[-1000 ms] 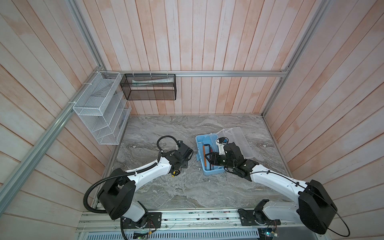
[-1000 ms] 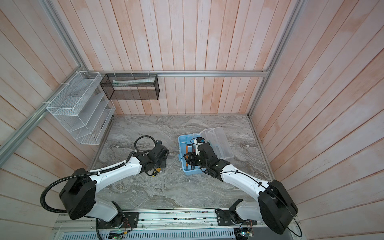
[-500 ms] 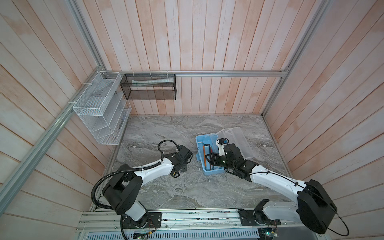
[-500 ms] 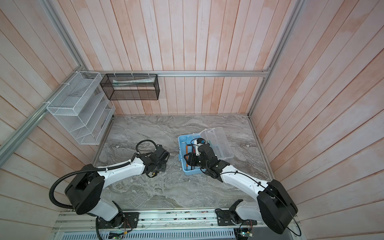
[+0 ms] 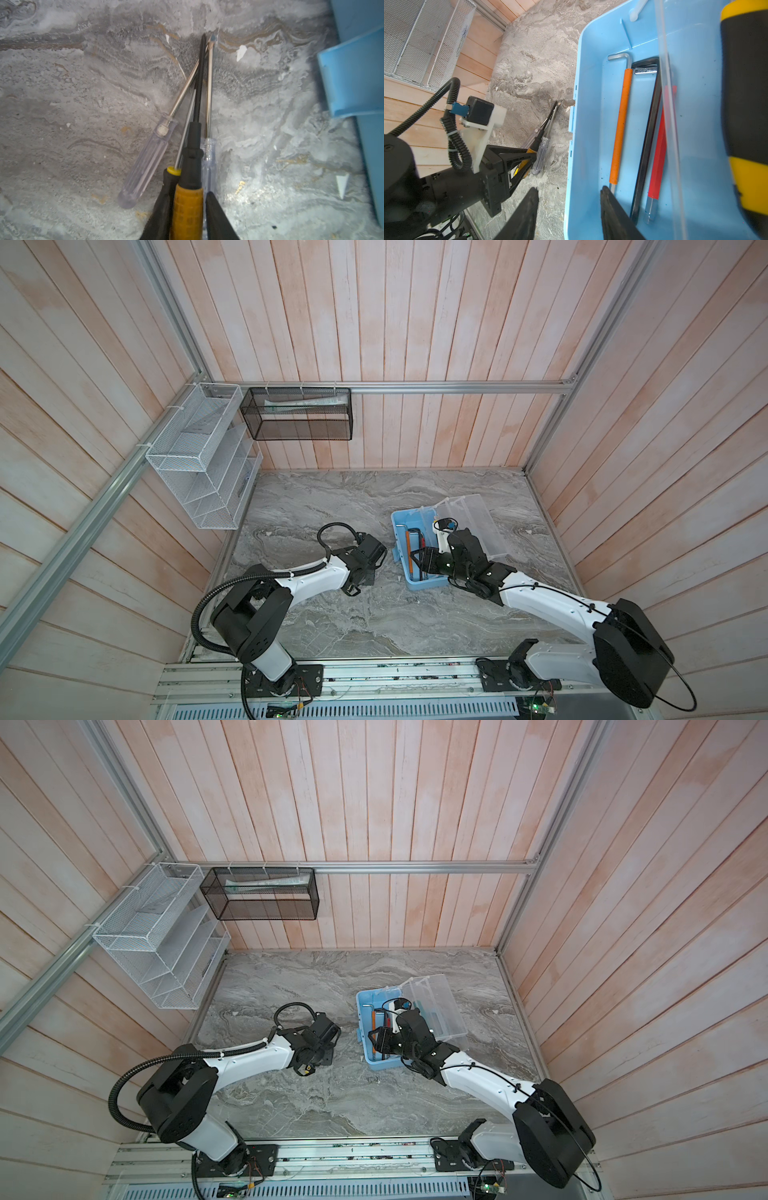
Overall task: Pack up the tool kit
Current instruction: 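Grasp the yellow-handled screwdriver with the left gripper and lift it, then carry the yellow-handled screwdriver with left gripper into the blue box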
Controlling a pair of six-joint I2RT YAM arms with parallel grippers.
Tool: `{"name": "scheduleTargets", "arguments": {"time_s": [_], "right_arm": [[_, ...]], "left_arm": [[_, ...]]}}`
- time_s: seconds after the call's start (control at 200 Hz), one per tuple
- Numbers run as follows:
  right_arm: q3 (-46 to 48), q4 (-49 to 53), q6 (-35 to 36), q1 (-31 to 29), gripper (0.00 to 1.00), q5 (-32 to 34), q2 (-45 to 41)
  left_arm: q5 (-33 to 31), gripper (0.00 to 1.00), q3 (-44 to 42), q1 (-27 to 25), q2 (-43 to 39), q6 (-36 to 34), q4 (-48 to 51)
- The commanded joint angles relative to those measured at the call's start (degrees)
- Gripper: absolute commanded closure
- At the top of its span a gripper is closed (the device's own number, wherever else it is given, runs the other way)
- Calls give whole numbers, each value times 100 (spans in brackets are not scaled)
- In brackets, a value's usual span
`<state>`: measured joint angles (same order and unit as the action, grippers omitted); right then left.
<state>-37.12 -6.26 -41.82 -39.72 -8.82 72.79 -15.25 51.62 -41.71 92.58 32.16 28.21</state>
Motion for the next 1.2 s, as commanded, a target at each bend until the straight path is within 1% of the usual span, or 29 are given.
{"name": "scheduleTargets", "arguments": {"time_s": [0.0,0.15,0.18,0.205,0.395,0.585,0.72,0.965,1.105,1.195], "right_arm": [[59,-127,-25,-37,52,140,33],[36,-129,-21,-26,51,154,22],[31,-121,-19,-31,51,153,8],[24,-113,-10,-27,51,161,7],[-41,-94,8,-1,51,138,24],[-72,-127,-25,51,51,49,7],[-81,-156,-61,85,51,10,-33],[-94,-115,-54,205,51,-5,-186],[-170,38,-28,346,51,-23,-436],[-207,144,-19,494,51,-15,-687]], "left_arm": [[22,71,-74,24,179,56,-70],[17,77,-57,23,190,45,-57],[5,81,-48,23,171,44,-52],[-17,82,-46,23,148,44,-42],[-25,84,39,24,-5,-6,30],[106,84,184,29,-347,-32,171],[319,84,278,32,-622,-25,244],[991,85,244,163,-1254,151,29],[1443,85,346,190,-1669,401,-201],[1734,85,391,190,-1851,605,-605]]}}
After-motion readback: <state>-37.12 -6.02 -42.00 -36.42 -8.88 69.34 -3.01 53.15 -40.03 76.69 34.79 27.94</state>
